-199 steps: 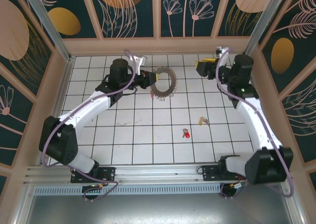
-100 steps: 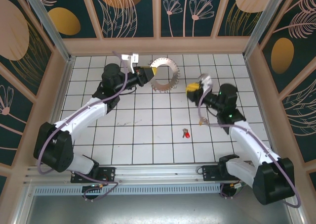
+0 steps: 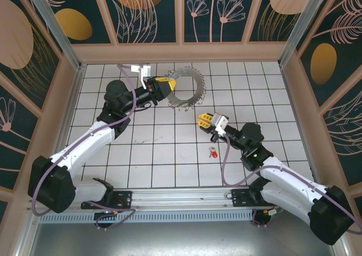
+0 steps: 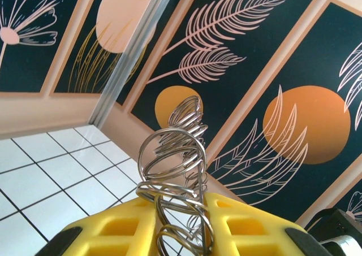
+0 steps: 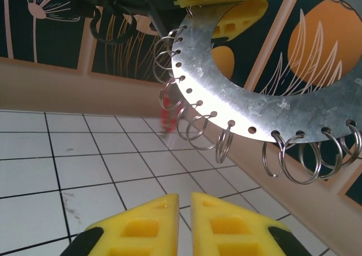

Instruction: Put the keys on the keyring

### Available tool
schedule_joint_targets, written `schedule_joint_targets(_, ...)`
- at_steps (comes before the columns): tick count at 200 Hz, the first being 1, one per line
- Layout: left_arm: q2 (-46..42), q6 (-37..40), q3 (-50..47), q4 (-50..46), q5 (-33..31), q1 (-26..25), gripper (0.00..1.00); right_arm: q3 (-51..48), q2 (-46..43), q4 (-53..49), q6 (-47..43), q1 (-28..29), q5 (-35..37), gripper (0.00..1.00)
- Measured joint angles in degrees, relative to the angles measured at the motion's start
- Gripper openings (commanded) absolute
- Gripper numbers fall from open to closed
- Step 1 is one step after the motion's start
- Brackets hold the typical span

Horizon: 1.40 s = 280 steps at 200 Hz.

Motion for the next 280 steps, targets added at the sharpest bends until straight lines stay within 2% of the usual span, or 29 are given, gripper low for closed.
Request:
schedule_joint_targets(32,-0.37,0.20,0.00,0.00,-0.04,0.00,0.00,-0.15,3.10,5.84,-0.20,1.38,1.09,0.10)
schedule_joint_targets(96,-0.37,0.17,-0.02,0.87,-0.15,0.00,0.00,0.44,9.81,11.30,-1.29,4.79,3.06,0.10)
schedule_joint_targets(204,0.98,0.20,-0.11,1.97,-0.09,0.00,0.00,0.44,10.54,15.06,-2.78,4.63,10.12,0.15)
schedule_joint_targets(280,2.64,-0.04,-0.11,2.60,-0.22,0.00,0.00,0.50,11.17,15.63,-2.75,4.33,6.38,0.17)
